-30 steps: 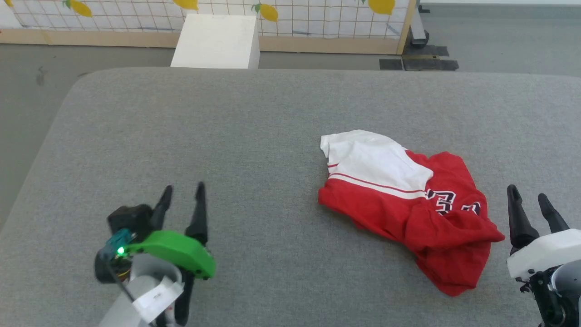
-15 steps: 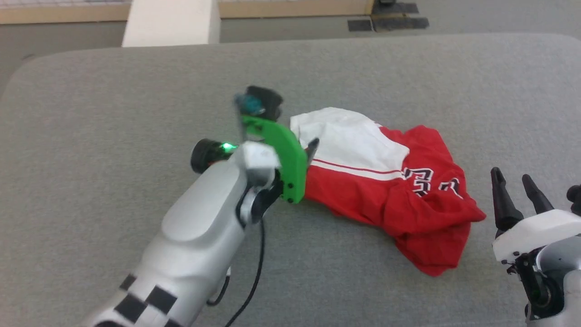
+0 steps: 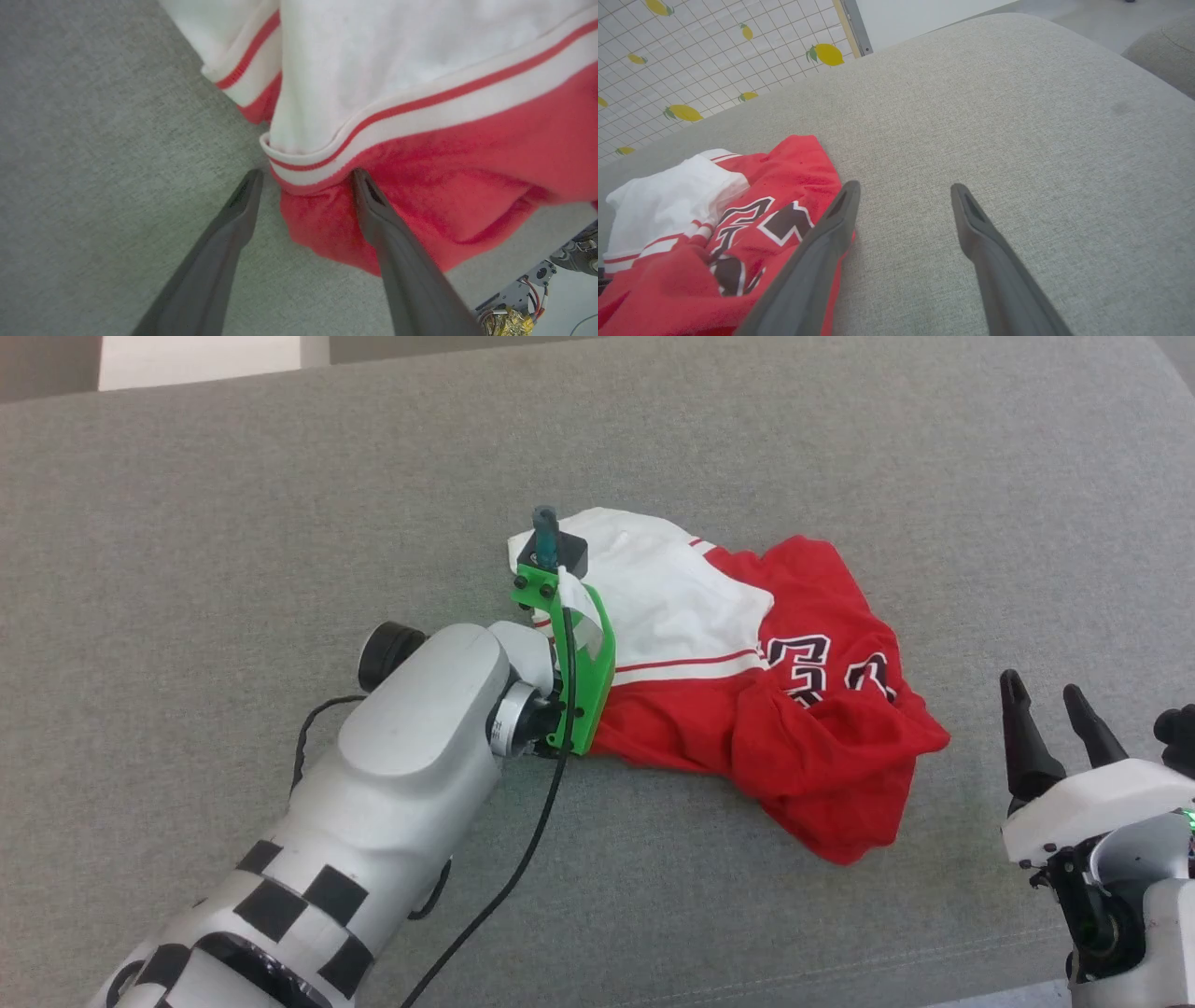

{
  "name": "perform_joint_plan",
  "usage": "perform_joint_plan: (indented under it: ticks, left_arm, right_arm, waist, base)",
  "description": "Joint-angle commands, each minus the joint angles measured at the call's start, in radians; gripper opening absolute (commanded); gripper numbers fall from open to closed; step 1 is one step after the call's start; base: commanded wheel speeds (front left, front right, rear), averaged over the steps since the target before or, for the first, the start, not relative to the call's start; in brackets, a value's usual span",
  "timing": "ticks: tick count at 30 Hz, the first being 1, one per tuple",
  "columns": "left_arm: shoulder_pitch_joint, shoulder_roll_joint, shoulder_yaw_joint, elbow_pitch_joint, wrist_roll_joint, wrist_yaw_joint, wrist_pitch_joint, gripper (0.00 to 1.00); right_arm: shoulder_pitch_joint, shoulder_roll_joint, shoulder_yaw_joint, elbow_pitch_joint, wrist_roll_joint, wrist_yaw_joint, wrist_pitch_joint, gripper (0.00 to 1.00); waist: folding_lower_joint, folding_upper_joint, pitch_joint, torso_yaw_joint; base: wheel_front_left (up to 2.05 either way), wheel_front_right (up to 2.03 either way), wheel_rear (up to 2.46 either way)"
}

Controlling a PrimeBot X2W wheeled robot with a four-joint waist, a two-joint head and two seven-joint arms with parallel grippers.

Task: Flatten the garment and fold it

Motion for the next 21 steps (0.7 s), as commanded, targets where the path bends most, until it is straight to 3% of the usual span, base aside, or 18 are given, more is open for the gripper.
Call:
perform_joint_plan:
  ticks: [1, 2, 3, 10, 14, 18, 21]
  left_arm:
    - [0.015, 0.003, 0.003, 0.003, -0.021, -0.001, 0.007, 0.92]
    - [0.021, 0.001, 0.006, -0.001, -0.029, -0.003, 0.006, 0.37]
    - [0.024, -0.001, 0.007, -0.003, -0.032, -0.005, 0.006, 0.0]
    - [0.035, -0.007, 0.046, -0.059, -0.071, -0.014, -0.052, 0.0]
    - [0.057, -0.006, 0.119, -0.131, -0.127, -0.014, -0.129, 0.0]
    - [0.105, 0.038, 0.216, -0.23, -0.177, 0.008, -0.219, 0.0]
    - [0.175, 0.1, 0.293, -0.303, -0.202, 0.052, -0.272, 0.0]
  right_arm:
    - [-0.019, 0.001, 0.004, 0.004, 0.004, -0.001, -0.01, 1.0]
    - [-0.022, 0.001, 0.005, 0.005, 0.001, -0.001, -0.011, 1.0]
    - [-0.023, 0.001, 0.005, 0.006, -0.002, -0.001, -0.012, 1.0]
    - [-0.022, 0.001, 0.007, 0.009, -0.022, -0.001, -0.004, 1.0]
    - [-0.007, 0.001, -0.004, 0.005, -0.039, -0.001, 0.007, 1.0]
    - [0.004, 0.001, -0.006, -0.005, -0.049, -0.001, 0.019, 1.0]
    - [0.008, 0.001, 0.002, -0.011, -0.049, -0.001, 0.028, 1.0]
  waist:
    - [-0.0001, -0.0001, 0.008, -0.005]
    - [-0.0001, -0.0001, 0.007, 0.0]
    - [-0.0001, -0.0001, 0.005, 0.005]
    - [-0.0001, -0.0001, -0.032, 0.059]
    - [-0.0001, -0.0001, -0.065, 0.108]
    - [-0.0001, -0.0001, -0.096, 0.16]
    - [-0.0001, -0.0001, -0.113, 0.194]
  base:
    - [0.0, 0.0, 0.0]
    - [0.0, 0.0, 0.0]
    - [0.0, 0.0, 0.0]
    - [0.0, 0.0, 0.0]
    - [0.0, 0.0, 0.0]
    - [0.0, 0.0, 0.0]
    - [0.0, 0.0, 0.0]
